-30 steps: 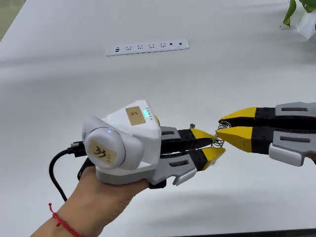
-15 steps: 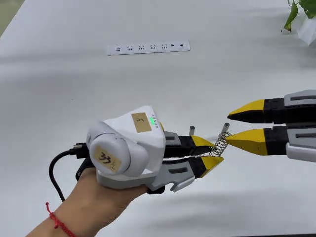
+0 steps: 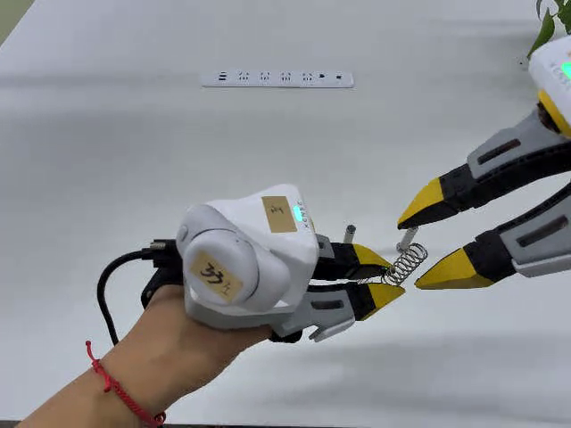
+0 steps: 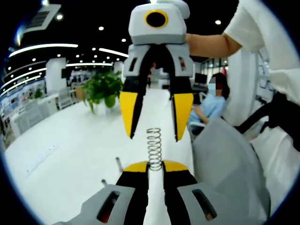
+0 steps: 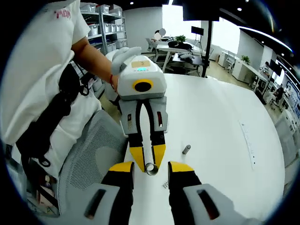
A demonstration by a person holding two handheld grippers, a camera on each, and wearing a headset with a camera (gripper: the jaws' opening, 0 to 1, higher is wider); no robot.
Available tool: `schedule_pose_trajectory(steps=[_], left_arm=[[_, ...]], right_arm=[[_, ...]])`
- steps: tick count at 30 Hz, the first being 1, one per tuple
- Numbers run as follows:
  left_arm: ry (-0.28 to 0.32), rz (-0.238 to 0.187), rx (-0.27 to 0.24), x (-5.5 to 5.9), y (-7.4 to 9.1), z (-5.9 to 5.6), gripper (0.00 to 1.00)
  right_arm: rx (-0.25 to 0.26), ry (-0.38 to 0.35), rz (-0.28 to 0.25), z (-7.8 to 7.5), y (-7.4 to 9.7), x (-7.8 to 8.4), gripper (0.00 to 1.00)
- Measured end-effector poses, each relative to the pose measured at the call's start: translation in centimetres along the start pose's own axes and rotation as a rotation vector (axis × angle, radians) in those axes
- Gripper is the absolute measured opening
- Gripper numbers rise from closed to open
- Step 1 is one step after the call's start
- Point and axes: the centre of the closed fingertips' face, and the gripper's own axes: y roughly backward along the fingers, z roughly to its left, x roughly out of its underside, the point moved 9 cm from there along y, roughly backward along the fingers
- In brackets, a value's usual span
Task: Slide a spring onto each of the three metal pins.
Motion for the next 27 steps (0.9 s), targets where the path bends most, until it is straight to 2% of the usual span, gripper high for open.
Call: schedule_pose_trajectory(steps=[4,11,19,27], left_arm=[[-0.007,0.004,0.001,0.1,0.0,0.0,0.1],[-0.014,0.008,-0.001,0.1,-0.2,-0.1,0.1],[-0.011,0.006,-0.002,0.2,-0.1,-0.1,0.1],[-0.01,0.003,-0.006,0.3,0.0,-0.1,0.1]], right_arm=[[-0.039,0.057,0.09,0.1,-1.1,-0.2,0.26],[-0.074,0.099,0.166,-0.1,-1.7,-0.1,0.19],[-0.096,0.109,0.197,-0.3,-1.7,-0.1,0.14],[-0.105,0.111,0.201,-0.4,-1.7,-0.3,0.12]])
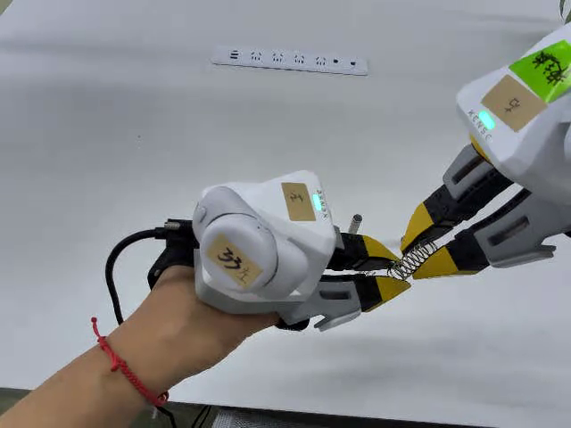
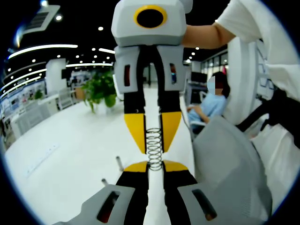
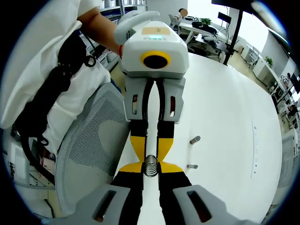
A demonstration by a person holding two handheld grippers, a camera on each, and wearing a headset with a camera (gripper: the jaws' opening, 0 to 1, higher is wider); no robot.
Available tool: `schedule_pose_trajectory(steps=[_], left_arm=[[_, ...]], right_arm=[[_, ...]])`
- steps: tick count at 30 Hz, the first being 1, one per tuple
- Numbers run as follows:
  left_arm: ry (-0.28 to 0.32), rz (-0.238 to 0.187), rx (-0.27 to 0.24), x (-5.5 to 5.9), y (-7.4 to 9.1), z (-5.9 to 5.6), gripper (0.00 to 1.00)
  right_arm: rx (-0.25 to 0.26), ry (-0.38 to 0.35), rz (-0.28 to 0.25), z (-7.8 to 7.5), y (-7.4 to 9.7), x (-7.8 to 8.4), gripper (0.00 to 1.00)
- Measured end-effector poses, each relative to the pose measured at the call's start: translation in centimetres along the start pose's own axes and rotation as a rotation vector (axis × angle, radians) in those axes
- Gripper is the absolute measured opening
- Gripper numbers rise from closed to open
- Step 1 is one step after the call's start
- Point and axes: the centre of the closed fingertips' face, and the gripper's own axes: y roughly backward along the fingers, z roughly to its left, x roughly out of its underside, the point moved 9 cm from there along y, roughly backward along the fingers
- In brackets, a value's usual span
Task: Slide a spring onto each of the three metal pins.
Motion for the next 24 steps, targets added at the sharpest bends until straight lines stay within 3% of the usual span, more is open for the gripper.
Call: schedule_pose_trajectory(steps=[24], left_arm=[[0.004,-0.01,-0.001,0.06,0.18,-0.17,0.11]], right_arm=[[-0.008,-0.003,0.02,0.07,-0.15,-0.28,0.12]])
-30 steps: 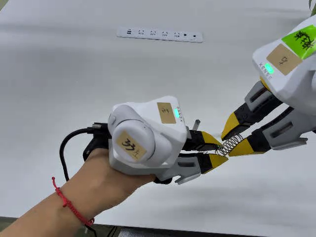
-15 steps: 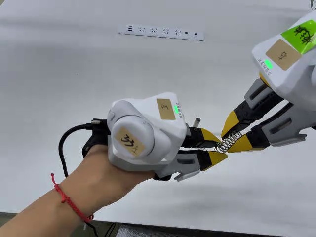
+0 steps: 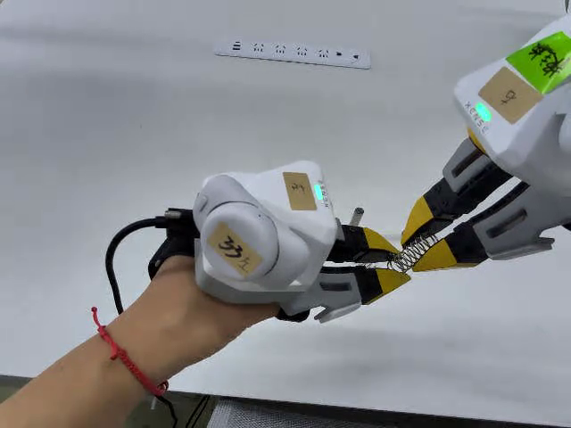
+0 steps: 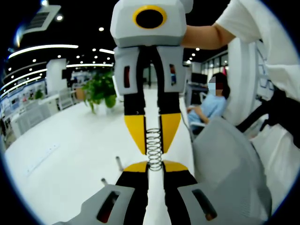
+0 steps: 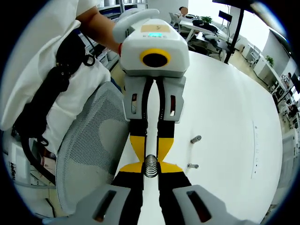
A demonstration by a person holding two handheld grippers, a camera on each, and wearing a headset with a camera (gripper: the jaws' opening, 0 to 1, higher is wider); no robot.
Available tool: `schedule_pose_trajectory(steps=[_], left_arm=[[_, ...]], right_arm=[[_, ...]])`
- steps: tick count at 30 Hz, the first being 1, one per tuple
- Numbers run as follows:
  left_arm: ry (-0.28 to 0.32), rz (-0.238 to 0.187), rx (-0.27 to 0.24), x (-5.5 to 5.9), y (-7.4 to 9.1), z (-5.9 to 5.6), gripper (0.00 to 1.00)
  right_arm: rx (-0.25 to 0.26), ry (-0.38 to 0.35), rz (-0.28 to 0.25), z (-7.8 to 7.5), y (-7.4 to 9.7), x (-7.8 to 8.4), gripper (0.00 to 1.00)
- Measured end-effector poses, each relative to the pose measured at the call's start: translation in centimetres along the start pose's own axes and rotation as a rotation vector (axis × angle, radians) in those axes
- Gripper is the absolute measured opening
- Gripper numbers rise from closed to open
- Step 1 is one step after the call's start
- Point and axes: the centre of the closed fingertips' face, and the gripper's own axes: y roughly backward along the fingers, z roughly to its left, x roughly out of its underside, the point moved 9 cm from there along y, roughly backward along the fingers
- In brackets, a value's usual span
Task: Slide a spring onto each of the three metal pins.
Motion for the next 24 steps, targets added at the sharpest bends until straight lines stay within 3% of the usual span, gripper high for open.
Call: schedule_pose_trajectory(steps=[14,18,24], left_arm=[[0.008,-0.013,-0.016,0.7,0.9,0.0,0.15],[0.048,-0.03,-0.053,1.4,1.9,0.6,0.23],[0.052,-0.017,-0.1,2.8,3.6,1.3,0.35]], right_arm=[[0.016,-0.034,-0.016,-0.3,0.6,-0.1,0.12],[0.027,-0.042,-0.018,-0.6,1.0,-0.1,0.12],[0.058,-0.075,-0.027,-1.5,1.3,0.1,0.12]])
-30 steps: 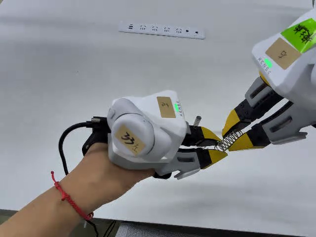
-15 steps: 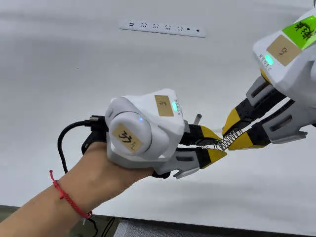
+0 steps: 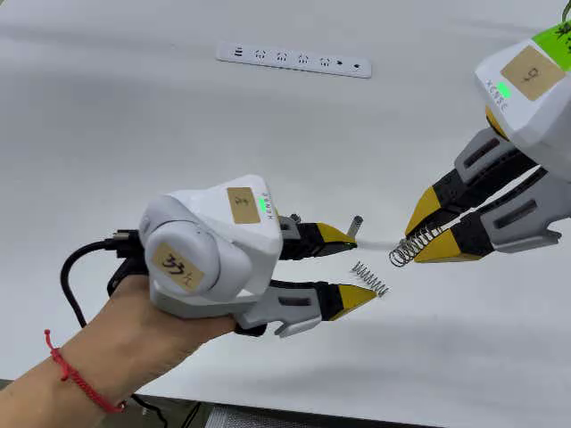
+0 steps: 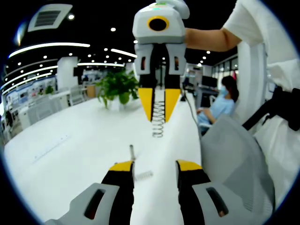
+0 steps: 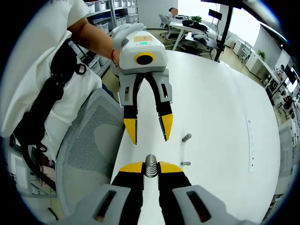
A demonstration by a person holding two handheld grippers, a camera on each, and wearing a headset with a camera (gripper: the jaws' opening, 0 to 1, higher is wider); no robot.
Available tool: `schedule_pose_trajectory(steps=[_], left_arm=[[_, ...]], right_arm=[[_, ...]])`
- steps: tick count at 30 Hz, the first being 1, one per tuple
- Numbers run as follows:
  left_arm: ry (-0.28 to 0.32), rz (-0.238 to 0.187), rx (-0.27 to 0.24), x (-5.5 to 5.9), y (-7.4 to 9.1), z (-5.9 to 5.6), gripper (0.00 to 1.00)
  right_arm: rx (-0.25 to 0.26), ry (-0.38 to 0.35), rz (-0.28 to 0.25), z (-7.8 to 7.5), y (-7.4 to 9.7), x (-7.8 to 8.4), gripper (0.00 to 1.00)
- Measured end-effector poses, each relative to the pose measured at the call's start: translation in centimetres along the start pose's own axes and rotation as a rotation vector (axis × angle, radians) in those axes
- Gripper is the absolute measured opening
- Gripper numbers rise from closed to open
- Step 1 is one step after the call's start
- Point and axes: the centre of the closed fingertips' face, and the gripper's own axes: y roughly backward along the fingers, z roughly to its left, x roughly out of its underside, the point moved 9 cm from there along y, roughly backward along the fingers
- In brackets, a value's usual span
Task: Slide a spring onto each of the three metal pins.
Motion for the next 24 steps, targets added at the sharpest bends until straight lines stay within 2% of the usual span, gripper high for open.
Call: schedule_pose_trajectory(steps=[7,16,24], left_arm=[[0.004,0.012,-0.042,1.7,2.1,1.1,0.47],[0.018,0.028,-0.104,3.6,4.5,3.0,0.66],[0.007,0.048,-0.106,4.9,5.1,3.7,0.84]], right_arm=[[0.051,-0.041,0.01,-2.1,-0.1,0.3,0.12],[0.105,-0.084,0.062,-5.2,-1.4,1.6,0.12],[0.107,-0.103,0.091,-6.7,-2.9,2.0,0.12]])
